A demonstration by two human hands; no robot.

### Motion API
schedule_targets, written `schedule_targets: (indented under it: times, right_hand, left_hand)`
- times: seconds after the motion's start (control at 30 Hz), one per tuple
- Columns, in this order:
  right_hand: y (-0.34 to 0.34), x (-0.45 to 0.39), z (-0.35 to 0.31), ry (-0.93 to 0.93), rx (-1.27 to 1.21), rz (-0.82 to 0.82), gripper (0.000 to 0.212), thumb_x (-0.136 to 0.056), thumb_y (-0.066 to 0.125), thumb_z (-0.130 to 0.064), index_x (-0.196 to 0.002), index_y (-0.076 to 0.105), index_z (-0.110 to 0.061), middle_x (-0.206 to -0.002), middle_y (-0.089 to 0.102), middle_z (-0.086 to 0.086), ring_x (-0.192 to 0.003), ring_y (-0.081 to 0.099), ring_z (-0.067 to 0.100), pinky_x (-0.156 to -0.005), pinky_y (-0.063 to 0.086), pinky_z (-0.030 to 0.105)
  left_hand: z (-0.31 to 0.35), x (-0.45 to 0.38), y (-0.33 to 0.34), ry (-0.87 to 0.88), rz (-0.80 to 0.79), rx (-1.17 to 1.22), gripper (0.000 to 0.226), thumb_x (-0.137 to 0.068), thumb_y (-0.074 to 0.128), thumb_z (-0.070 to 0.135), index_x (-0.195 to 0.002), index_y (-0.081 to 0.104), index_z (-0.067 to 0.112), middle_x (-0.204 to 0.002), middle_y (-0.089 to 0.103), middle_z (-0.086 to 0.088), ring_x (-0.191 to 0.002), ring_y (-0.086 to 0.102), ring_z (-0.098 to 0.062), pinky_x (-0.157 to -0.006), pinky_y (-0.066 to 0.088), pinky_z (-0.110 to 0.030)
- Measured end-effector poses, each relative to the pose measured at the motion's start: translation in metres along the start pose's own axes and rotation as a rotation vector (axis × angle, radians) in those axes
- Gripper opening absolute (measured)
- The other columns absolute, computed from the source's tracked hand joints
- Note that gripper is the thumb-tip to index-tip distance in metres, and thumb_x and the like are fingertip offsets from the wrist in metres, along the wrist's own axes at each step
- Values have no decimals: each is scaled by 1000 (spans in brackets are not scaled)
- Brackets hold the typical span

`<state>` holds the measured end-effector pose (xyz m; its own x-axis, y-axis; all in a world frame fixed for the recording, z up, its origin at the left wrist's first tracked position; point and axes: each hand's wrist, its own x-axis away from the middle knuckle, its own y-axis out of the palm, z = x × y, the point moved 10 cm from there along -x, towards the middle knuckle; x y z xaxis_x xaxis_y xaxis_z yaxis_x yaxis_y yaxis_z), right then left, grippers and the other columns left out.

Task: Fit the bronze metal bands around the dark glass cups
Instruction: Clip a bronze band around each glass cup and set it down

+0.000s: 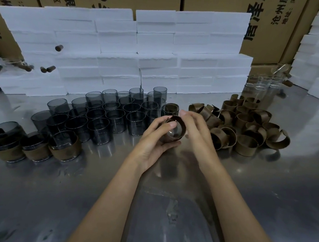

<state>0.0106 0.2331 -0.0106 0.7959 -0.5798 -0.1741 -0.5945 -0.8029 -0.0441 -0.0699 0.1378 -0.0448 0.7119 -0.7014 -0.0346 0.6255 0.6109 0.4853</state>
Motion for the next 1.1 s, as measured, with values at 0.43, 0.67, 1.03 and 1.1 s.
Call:
schedule_targets:
  times: [0.43,0.67,1.03,1.1]
  right_hand:
    - [14,2,13,59,-34,-80,61,-85,42,-80,-102,78,-35,-99,79,-15,-96,70,-7,-91,51,26]
    - [-5,-5,22,55,16,132,50,-104,45,-56,-95,79,-20,-91,78,-1,-95,73,13,-95,57,42]
    - [8,-9,37,232,-303,92,25,-100,57,-34,-99,72,-15,-85,75,1,-80,71,13,-67,55,24]
    - [4,-7,44,314,-405,115,30,-98,58,-39,-89,68,-13,-80,75,4,-81,69,20,-75,56,32]
  left_hand:
    - [-3,4,12,-56,-100,37,55,-75,80,25,-127,66,11,-119,72,-14,-114,70,-27,-87,59,-40]
    - [-7,4,11,-76,-98,57,39,-89,73,17,-127,67,11,-126,69,-18,-115,70,-29,-86,60,-41]
    - [-5,2,-10,-119,209,-25,39,-101,60,34,-123,67,3,-121,70,-26,-103,70,-38,-80,58,-44]
    - [-7,4,-4,-143,189,-37,38,-98,64,32,-123,68,4,-124,69,-25,-107,71,-35,-88,58,-44]
